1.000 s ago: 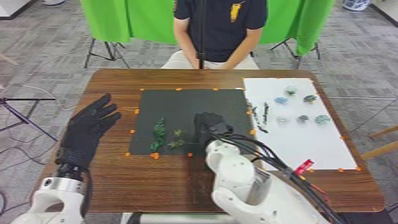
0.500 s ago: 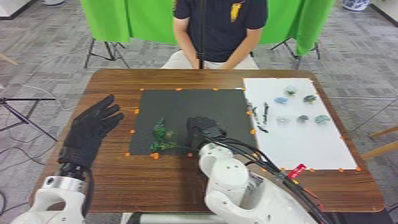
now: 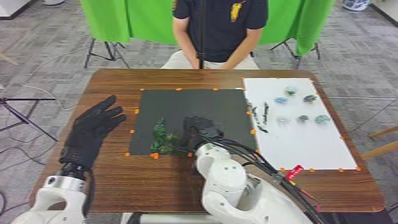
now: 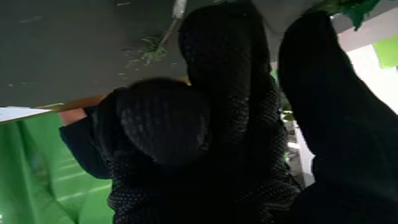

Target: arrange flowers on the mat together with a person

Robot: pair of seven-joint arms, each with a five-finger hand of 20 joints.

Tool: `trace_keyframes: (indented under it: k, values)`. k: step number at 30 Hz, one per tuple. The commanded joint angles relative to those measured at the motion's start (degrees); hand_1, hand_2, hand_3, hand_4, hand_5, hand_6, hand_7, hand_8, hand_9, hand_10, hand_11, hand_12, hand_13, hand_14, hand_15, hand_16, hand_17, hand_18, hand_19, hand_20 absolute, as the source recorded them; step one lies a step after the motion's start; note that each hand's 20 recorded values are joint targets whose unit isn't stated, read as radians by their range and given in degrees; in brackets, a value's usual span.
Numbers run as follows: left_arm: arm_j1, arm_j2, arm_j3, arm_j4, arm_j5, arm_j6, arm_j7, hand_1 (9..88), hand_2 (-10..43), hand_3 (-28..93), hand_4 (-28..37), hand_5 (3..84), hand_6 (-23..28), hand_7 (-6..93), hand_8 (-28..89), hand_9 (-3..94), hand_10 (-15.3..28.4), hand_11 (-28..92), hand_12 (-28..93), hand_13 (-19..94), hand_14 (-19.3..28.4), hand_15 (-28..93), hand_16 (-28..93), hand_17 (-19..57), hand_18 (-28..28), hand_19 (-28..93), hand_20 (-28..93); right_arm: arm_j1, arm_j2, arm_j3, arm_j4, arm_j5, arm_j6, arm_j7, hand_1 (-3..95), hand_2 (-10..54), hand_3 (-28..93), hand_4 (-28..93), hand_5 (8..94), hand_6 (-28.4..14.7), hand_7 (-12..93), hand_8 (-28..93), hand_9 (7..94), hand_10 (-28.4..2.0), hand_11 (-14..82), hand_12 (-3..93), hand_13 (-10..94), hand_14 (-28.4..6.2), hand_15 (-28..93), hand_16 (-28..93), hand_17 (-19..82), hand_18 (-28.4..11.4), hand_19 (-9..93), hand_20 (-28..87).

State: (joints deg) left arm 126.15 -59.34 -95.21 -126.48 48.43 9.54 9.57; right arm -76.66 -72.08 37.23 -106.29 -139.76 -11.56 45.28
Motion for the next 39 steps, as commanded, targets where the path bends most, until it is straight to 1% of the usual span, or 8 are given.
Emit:
trace_keyframes:
  k: [1, 10, 13, 15, 19, 20, 29, 39]
  values:
    - [0.54, -0.36, -0.08, 0.27, 0.23, 0.10, 0.04, 25.5, 7.1, 76, -25.2, 38.4, 7.6, 13.8, -9, 34.8, 18.7, 25, 8, 25, 25.1, 43, -6, -11.1, 23.7, 42, 11, 0.10, -0.30, 0.71, -2.28, -0.45, 4.94, -1.52, 45.9, -8.2, 59, -23, 81.5, -1.8, 13, 0, 91.8, -10.6, 34.4, 20.1, 88, -6.6, 61, 22, 55, -19.6, 93, 31]
    - [1.09, -0.48, -0.44, 0.18, -0.25, 0.49, 0.97, 25.2, 6.4, 77, -26.2, 39.6, 7.6, 14.1, -10, 35.8, 18.7, 25, 10, 25, 24.9, 43, -6, -11.2, 23.5, 43, 10, -1.32, 3.86, 6.94, -13.10, 8.71, 11.00, -4.95, 46.6, -7.5, 55, -21, 82.0, -0.6, 14, 0, 93.0, -10.0, 35.8, 20.4, 89, -6.2, 62, 22, 56, -20.0, 93, 33]
    - [1.58, -0.55, -0.84, -0.09, -0.05, 0.80, 0.92, 25.0, 6.1, 78, -27.1, 39.8, 7.7, 14.1, -10, 35.8, 18.7, 25, 10, 25, 24.9, 43, -6, -11.2, 23.3, 43, 10, -2.15, 5.90, 9.67, -14.95, 10.46, 6.04, -3.48, 45.8, -7.2, 56, -20, 82.0, -0.5, 14, 0, 93.0, -10.0, 36.6, 20.7, 88, -6.5, 63, 23, 56, -20.1, 93, 34]
    - [2.11, -0.48, -1.02, -0.29, -0.23, 1.13, 1.40, 24.9, 6.0, 78, -27.3, 39.9, 7.7, 14.0, -10, 35.9, 18.7, 24, 10, 25, 24.8, 43, -6, -11.1, 23.3, 43, 10, -2.80, 7.43, 10.70, -15.32, 12.77, 4.48, -2.93, 40.1, -2.5, 58, -19, 82.3, -0.6, 14, -9, 93.1, -10.6, 37.1, 21.0, 88, -7.2, 65, 23, 56, -20.9, 93, 37]
    - [2.05, -0.46, -0.83, -0.25, -0.04, 0.93, 1.39, 24.9, 6.0, 78, -27.6, 39.8, 7.6, 14.0, -10, 35.7, 18.6, 25, 10, 25, 24.8, 43, -6, -11.1, 23.2, 43, 10, -5.30, 10.21, 12.42, -15.95, 15.85, -0.59, -1.66, 28.8, 7.4, 60, -18, 81.8, -2.3, 13, -11, 93.2, -12.3, 37.7, 21.6, 87, -9.2, 67, 23, 55, -22.9, 93, 40]
    - [2.48, -0.21, -0.81, -0.42, -0.28, 1.34, 1.91, 24.9, 6.0, 78, -27.6, 39.8, 7.6, 13.9, -10, 35.7, 18.6, 24, 10, 25, 24.8, 43, -6, -11.1, 23.2, 43, 10, -5.80, 10.55, 12.54, -15.95, 16.33, -1.61, -1.81, 27.8, 8.4, 60, -18, 81.8, -2.6, 13, -11, 93.3, -12.6, 37.9, 21.6, 87, -9.7, 67, 23, 54, -23.2, 93, 41]
    - [1.90, -0.42, -0.66, -0.27, -0.23, 1.18, 1.45, 24.8, 6.1, 78, -27.4, 39.3, 7.5, 14.1, -10, 35.4, 18.5, 24, 9, 25, 24.8, 43, -6, -11.0, 23.3, 43, 10, -7.13, 11.61, 10.37, -14.96, 17.57, -7.73, -0.67, 23.7, 11.3, 63, -18, 83.5, -3.7, 12, -11, 93.7, -13.6, 39.5, 21.8, 87, -10.4, 69, 23, 55, -24.5, 93, 44]
    - [1.82, -0.42, -0.44, -0.14, -0.32, 1.19, 1.70, 24.8, 6.4, 78, -27.2, 38.9, 7.3, 14.4, -10, 35.3, 18.4, 25, 10, 25, 24.6, 42, -6, -11.0, 23.3, 43, 9, -4.10, 9.87, 5.90, -11.13, 17.19, -8.96, -1.58, 22.2, 12.4, 64, -18, 83.6, -4.1, 12, -11, 93.7, -13.6, 39.3, 21.9, 87, -10.5, 69, 23, 54, -24.6, 93, 45]
